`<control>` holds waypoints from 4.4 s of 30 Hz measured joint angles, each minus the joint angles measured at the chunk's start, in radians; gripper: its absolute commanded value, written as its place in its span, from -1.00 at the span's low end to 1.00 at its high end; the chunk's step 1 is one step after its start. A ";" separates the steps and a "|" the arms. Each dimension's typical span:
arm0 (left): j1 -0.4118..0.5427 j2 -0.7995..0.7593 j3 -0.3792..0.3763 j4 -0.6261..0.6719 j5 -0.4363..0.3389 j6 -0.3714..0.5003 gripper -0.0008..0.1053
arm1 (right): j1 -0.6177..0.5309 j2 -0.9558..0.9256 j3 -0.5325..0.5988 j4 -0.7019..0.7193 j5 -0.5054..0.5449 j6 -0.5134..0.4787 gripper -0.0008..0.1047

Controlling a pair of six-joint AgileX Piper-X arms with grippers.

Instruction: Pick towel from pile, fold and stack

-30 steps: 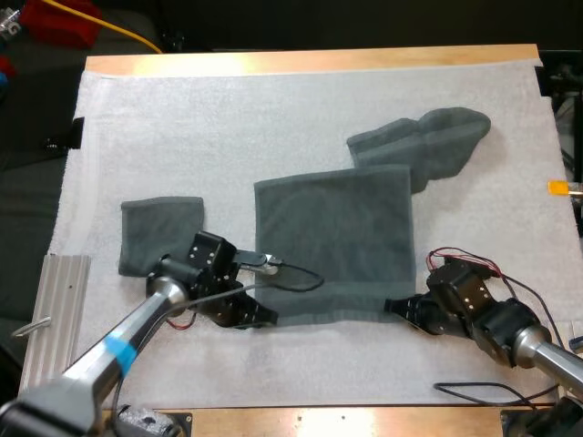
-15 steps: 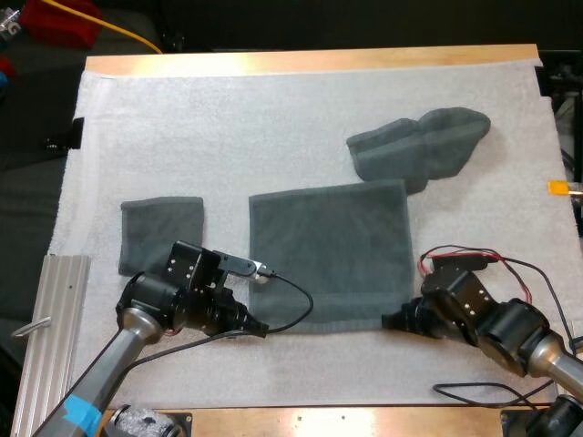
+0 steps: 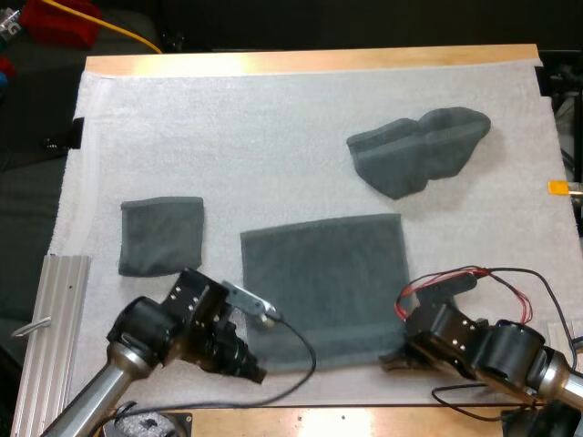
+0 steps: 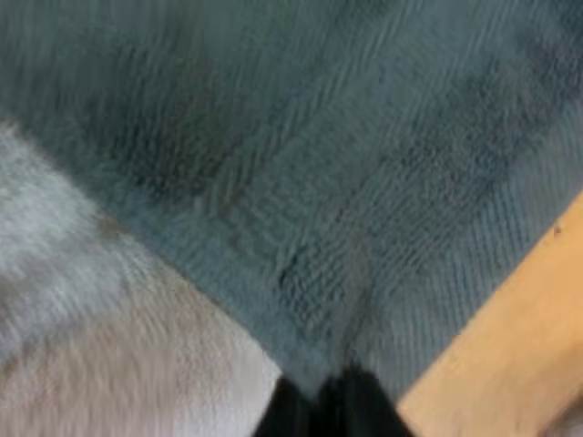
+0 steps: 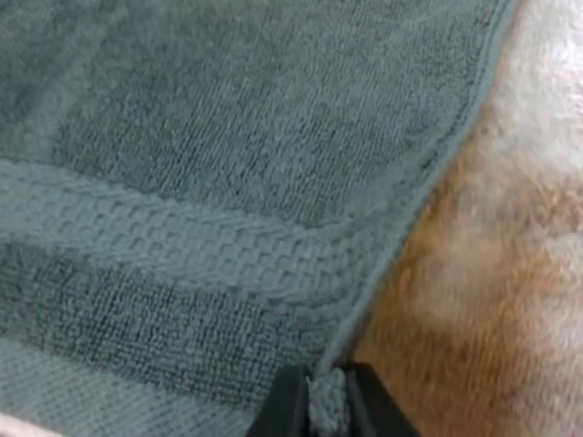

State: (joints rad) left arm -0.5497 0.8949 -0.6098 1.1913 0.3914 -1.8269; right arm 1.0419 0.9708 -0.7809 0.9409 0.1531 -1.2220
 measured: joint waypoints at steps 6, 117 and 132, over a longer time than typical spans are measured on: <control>-0.134 -0.036 0.000 0.084 -0.047 -0.044 -0.98 | 0.120 0.000 -0.016 0.070 0.007 0.074 -0.96; 0.180 0.312 -0.112 -0.444 -0.213 -0.035 0.26 | -0.451 0.403 -0.016 -0.782 -0.273 0.128 0.48; 0.180 0.008 -0.194 -0.273 -0.185 0.008 0.26 | -0.451 0.264 -0.016 -0.593 -0.186 -0.101 0.48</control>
State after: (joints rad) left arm -0.3696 0.9031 -0.8040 0.9185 0.2065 -1.8186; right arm 0.5909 1.2350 -0.7965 0.3476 -0.0330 -1.3228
